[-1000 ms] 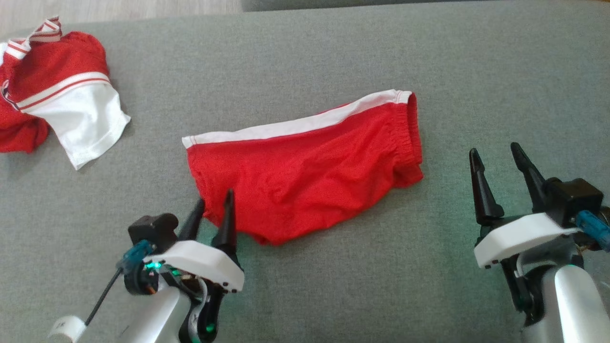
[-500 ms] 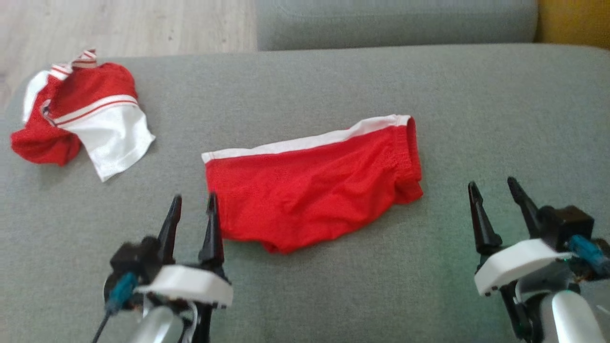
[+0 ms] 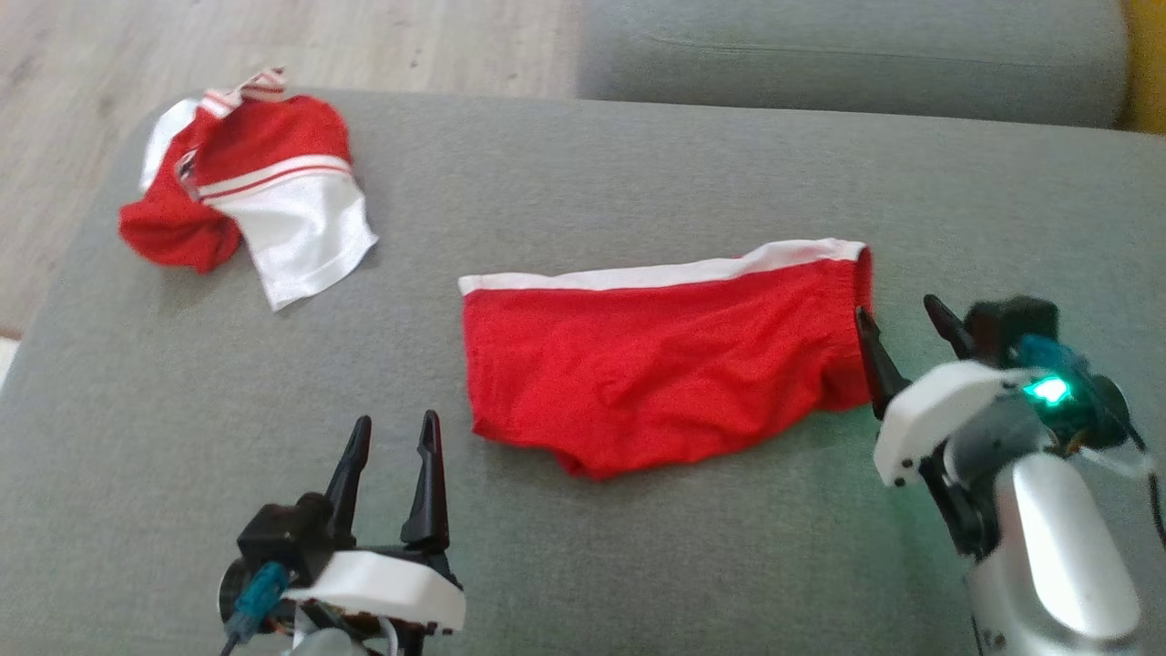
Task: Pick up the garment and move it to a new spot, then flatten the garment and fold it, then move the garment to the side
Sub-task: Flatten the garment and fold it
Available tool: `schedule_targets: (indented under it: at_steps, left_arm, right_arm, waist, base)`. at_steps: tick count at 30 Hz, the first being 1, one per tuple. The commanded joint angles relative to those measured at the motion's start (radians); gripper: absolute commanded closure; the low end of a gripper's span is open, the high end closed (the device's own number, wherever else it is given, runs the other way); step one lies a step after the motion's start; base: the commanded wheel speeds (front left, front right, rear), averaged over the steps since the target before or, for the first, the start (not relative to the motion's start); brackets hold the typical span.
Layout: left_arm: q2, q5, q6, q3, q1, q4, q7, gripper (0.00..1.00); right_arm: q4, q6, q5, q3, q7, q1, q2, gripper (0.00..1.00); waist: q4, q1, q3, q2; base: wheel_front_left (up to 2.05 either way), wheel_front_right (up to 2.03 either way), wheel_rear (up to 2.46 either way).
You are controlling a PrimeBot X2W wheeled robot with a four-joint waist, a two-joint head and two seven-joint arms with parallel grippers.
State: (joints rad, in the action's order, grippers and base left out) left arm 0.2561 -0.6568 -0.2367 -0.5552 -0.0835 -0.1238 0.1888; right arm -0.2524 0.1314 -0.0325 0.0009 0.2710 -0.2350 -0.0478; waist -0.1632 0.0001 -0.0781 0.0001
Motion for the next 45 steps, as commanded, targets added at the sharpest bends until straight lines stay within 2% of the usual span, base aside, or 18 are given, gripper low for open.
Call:
schedule_targets:
  at_steps: [1,9,14,15,16,17,18,20,21,22,28,38,41,45]
  left_arm:
    - [0.005,0.013,0.001,0.026,-0.044,0.03,0.006,0.0]
    - [-0.007,0.016,0.005,0.022,-0.059,0.022,0.02,0.0]
    - [-0.01,0.015,0.006,0.024,-0.064,0.018,0.027,0.0]
    - [-0.01,0.015,0.006,0.025,-0.065,0.018,0.028,0.0]
    - [-0.009,0.016,0.005,0.026,-0.065,0.018,0.029,0.0]
    - [-0.009,0.017,0.004,0.026,-0.066,0.019,0.031,0.0]
    - [-0.009,0.018,0.003,0.026,-0.068,0.019,0.031,0.0]
    - [-0.007,0.021,0.002,0.025,-0.071,0.02,0.032,0.0]
    - [-0.007,0.021,0.002,0.025,-0.071,0.02,0.032,0.0]
    - [-0.006,0.022,0.002,0.024,-0.073,0.021,0.032,0.0]
    - [0.002,0.03,-0.003,0.018,-0.076,0.037,0.026,0.0]
    - [0.006,0.034,-0.013,0.004,-0.072,0.06,0.011,0.0]
    - [0.008,0.032,-0.013,0.004,-0.075,0.06,0.01,0.0]
    - [0.009,0.031,-0.009,0.001,-0.081,0.056,0.009,0.0]
  right_arm:
    - [0.004,-0.001,0.019,0.026,0.017,-0.054,-0.002,0.0]
    - [-0.206,-0.001,0.107,-0.066,0.115,-0.163,-0.002,0.0]
    - [-0.302,-0.001,0.057,-0.093,0.15,-0.188,-0.002,0.0]
    - [-0.318,-0.001,0.046,-0.092,0.156,-0.19,-0.002,0.08]
    - [-0.333,-0.001,0.036,-0.092,0.158,-0.194,-0.002,0.27]
    - [-0.345,-0.001,0.025,-0.091,0.159,-0.197,-0.002,0.53]
    - [-0.356,-0.001,0.011,-0.088,0.158,-0.201,-0.002,0.6]
    - [-0.374,-0.001,-0.021,-0.076,0.153,-0.21,-0.002,0.95]
    - [-0.374,-0.001,-0.021,-0.076,0.153,-0.21,-0.002,0.95]
    - [-0.38,-0.001,-0.034,-0.07,0.149,-0.214,-0.002,1.0]
    - [-0.368,-0.001,-0.055,-0.081,0.129,-0.226,-0.007,1.0]
    - [-0.241,-0.001,-0.055,-0.174,0.193,-0.142,-0.125,1.0]
    - [-0.202,-0.001,-0.068,-0.193,0.211,-0.12,-0.119,1.0]
    - [-0.155,-0.001,-0.117,-0.181,0.216,-0.107,-0.082,1.0]
  waist:
    - [-0.023,-0.0001,-0.01,-0.0001]
    - [-0.082,-0.0001,-0.043,-0.0001]
    - [-0.094,-0.0001,-0.057,-0.0001]
    - [-0.093,-0.0001,-0.059,-0.0001]
    - [-0.091,-0.0001,-0.061,-0.0001]
    - [-0.089,-0.0001,-0.063,-0.0001]
    - [-0.084,-0.0001,-0.064,-0.0001]
    - [-0.073,-0.0001,-0.066,-0.0001]
    - [-0.073,-0.0001,-0.066,-0.0001]
    - [-0.066,-0.0001,-0.066,-0.0001]
    - [-0.007,-0.0001,-0.055,-0.0001]
    - [0.071,-0.0001,-0.057,-0.0001]
    - [0.08,-0.0001,-0.062,-0.0001]
    - [0.082,-0.0001,-0.063,-0.0001]
  base:
    - [0.0,0.0,0.0]
    - [0.0,0.0,0.0]
    - [0.0,0.0,0.0]
    - [0.0,0.0,0.0]
    - [0.0,0.0,0.0]
    - [0.0,0.0,0.0]
    - [0.0,0.0,0.0]
    - [0.0,0.0,0.0]
    - [0.0,0.0,0.0]
    - [0.0,0.0,0.0]
    - [0.0,0.0,0.0]
    - [0.0,0.0,0.0]
    - [0.0,0.0,0.0]
    - [0.0,0.0,0.0]
